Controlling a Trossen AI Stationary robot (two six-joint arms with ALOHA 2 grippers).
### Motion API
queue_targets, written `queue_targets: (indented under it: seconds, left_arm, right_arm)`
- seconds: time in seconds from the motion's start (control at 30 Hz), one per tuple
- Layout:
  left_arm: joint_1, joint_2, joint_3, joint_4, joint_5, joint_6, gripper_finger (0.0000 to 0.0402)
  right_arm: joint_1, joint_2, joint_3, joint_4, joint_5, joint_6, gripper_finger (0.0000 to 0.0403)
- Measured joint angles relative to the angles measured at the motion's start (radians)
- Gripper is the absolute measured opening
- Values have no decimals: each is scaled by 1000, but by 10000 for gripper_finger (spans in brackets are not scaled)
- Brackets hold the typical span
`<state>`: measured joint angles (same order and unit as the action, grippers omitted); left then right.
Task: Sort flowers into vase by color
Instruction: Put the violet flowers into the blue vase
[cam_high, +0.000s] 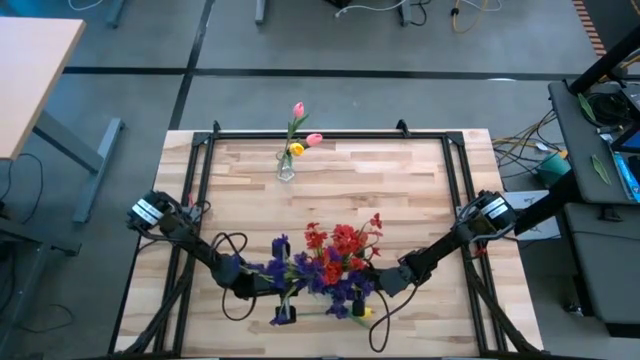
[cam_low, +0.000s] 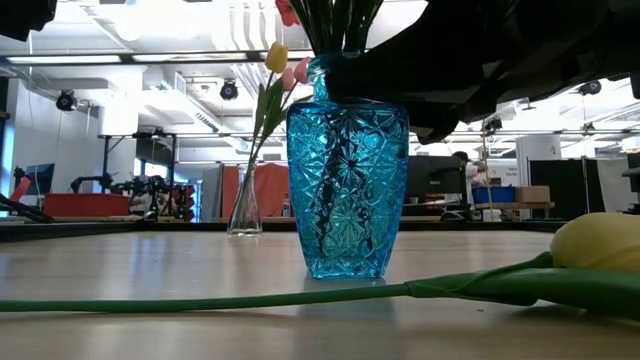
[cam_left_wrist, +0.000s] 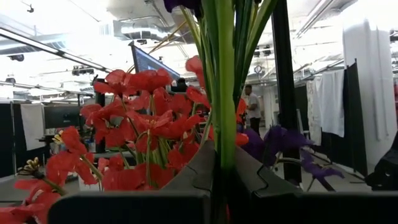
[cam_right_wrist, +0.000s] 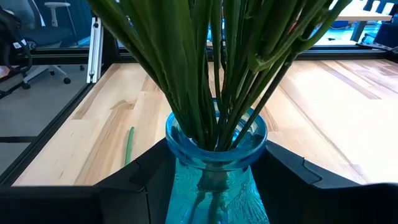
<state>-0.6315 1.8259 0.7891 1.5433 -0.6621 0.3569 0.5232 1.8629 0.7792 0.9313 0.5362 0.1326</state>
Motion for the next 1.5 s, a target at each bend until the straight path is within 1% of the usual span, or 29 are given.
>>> queue_targets:
  seconds: [0.33,0.6,0.67,0.77,0.83,1.0,1.2,1.27,1.37,1.5]
  left_arm:
    - [1,0,0,-67,0,-12,0]
    - [1,0,0,-96,-11,-65,0]
    - [0,0,0,-94,-46,-81,0]
    - [-1,0,0,-96,-147,-115,8]
    - [-3,0,0,-120,-174,-132,20]
    - [-10,0,-1,-173,-159,-171,63]
    - [-16,-1,-1,-236,-175,-239,134]
    - [-29,-2,-1,-245,-202,-239,158]
    - [-59,-3,-1,-247,-278,-211,188]
    - [-118,-7,-1,-248,-389,-144,213]
  right_arm:
    - [0,0,0,-1,6,0,187]
    - [0,0,0,-5,7,5,187]
    - [0,0,0,-5,7,5,187]
    - [0,0,0,-5,8,5,187]
    - [0,0,0,-6,8,5,187]
    - [0,0,0,-7,8,5,187]
    - [0,0,0,-8,8,6,187]
    - [0,0,0,-10,8,7,187]
    - [0,-2,0,-11,8,8,187]
    - [0,-2,0,-11,8,8,187]
